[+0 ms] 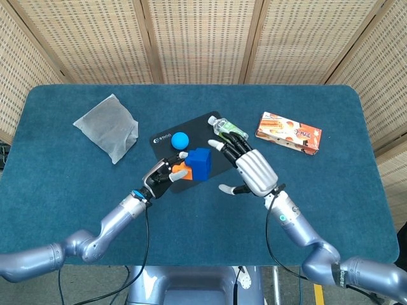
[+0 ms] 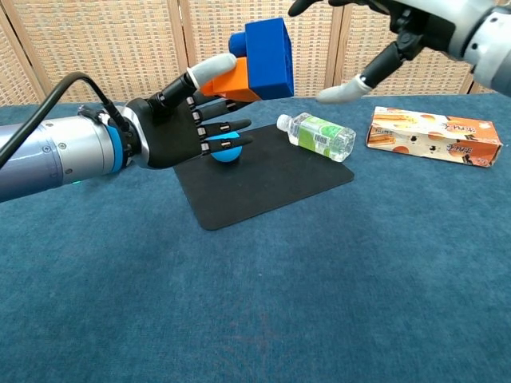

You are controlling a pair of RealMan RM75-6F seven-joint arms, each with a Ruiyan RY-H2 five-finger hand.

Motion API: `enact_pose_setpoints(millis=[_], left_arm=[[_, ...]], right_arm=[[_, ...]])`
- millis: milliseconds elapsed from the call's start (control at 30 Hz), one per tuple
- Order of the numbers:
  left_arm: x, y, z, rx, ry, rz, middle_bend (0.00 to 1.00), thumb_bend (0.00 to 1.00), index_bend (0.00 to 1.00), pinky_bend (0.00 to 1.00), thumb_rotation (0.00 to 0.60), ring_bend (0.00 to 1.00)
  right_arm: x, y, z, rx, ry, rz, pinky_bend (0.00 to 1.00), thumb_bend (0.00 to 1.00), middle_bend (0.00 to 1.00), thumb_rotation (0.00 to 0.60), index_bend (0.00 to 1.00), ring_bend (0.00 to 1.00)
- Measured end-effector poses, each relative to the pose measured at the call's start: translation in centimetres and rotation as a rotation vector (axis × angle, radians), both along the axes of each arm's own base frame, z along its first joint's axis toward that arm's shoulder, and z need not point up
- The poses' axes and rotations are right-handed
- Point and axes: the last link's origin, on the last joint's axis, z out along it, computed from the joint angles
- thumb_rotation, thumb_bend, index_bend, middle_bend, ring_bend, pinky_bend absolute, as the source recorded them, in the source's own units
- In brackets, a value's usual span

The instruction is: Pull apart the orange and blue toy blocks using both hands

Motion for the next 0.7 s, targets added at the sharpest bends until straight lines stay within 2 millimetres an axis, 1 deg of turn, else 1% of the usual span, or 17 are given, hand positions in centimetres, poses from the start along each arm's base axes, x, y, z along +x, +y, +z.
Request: enact_pose_setpoints(millis=[100,200,333,400,500,700], left_arm=[[0.1,-0.1,-0.1,-0.005,-0.005,-0.001,0.52,0.31,0.52,0.0,0.6,0.0],[0.2,-0.1,-0.1,-0.009,-0.008,0.0,0.52,0.31,0.52,0.0,0.6,0.0],[0.3,-0.2,-0.2,-0.018,-0.008,0.001,0.52,0.31,0.52,0.0,0.6,0.0],[0.3,-0.4,-0.3,-0.023,-0.009,-0.001,0.52,0.31,0.52,0.0,0.6,0.0],[0.5,-0.4,-0.5,-0.028,-0.012,-0.001,0.52,0.31,0.52,0.0,0.6,0.0],[0.7,-0.6,-0.6,-0.03,-0.015,-0.007,0.52,0.31,0.52,0.0,0.6,0.0]], right_arm=[[0.7,-0.2,-0.5,-0.003,-0.008,-0.013,0.0,0.0,0.24,0.6,0.2,0.0],[1.3,-0.4,-0.9,-0.001,-0.024,-0.027,0.0,0.0,0.3,0.6,0.29,0.0],[1.8,-0.6,-1.1,-0.003,-0.053,-0.046,0.0,0.01,0.41,0.6,0.42,0.01],[1.9,-0.7,-1.2,0.003,-0.066,-0.057,0.0,0.04,0.46,0.6,0.49,0.03],[1.9,-0.8,-1.3,0.014,-0.078,-0.066,0.0,0.15,0.51,0.6,0.55,0.07],[1.7,-0.9,-1.2,0.027,-0.096,-0.079,0.0,0.3,0.55,0.6,0.59,0.1]])
